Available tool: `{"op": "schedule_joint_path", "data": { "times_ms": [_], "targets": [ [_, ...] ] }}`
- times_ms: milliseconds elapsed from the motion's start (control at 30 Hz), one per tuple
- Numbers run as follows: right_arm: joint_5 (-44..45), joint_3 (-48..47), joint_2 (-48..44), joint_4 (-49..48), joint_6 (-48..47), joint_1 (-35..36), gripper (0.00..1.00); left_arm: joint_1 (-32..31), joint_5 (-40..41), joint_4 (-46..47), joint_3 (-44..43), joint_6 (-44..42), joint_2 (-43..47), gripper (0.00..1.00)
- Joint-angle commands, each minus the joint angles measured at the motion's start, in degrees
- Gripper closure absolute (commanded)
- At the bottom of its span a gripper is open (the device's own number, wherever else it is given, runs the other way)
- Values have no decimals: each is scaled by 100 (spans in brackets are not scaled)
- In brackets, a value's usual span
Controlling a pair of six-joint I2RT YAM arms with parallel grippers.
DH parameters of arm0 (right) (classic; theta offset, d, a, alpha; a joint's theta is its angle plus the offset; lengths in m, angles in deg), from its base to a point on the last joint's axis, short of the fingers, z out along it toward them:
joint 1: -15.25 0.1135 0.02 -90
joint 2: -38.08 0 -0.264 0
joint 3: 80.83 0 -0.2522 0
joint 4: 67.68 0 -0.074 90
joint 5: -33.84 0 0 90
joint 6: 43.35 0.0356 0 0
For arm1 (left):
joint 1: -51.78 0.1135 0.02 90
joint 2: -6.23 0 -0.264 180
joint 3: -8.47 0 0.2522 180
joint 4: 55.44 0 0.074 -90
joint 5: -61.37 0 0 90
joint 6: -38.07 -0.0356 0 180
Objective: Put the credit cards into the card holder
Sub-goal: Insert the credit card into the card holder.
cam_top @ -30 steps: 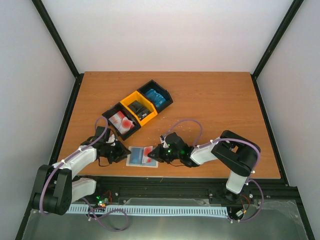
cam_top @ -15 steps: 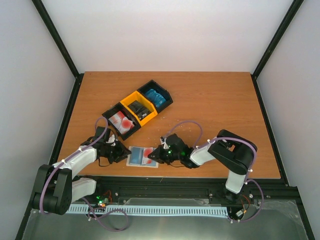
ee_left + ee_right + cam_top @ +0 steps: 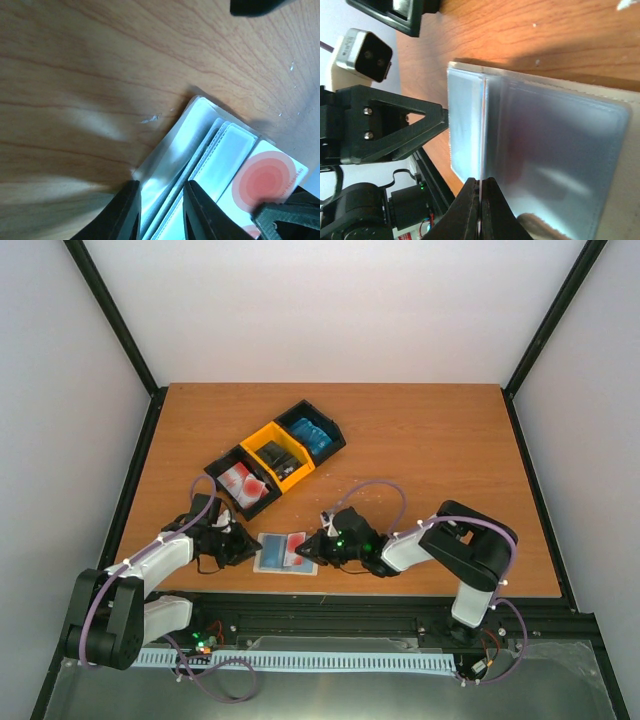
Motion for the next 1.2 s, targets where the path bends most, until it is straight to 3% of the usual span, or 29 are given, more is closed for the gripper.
{"op": "schedule_joint_path", "data": {
  "times_ms": [0,533,800,1167],
  "targets": [
    [13,-118,264,13,-24,50,97,-26,112,-199,69,86,-42,74],
    [-177,-255,746,-430,148,103,97,-24,-30,-102,135,57,-76,74],
    [-142,-355,672,37,-29,113,97,-23,-58,-76,143,57,-67,72],
    [-451,-828,1152,-48,102,226,95,-24,-234,51,198,56,-90,72]
  ]
}}
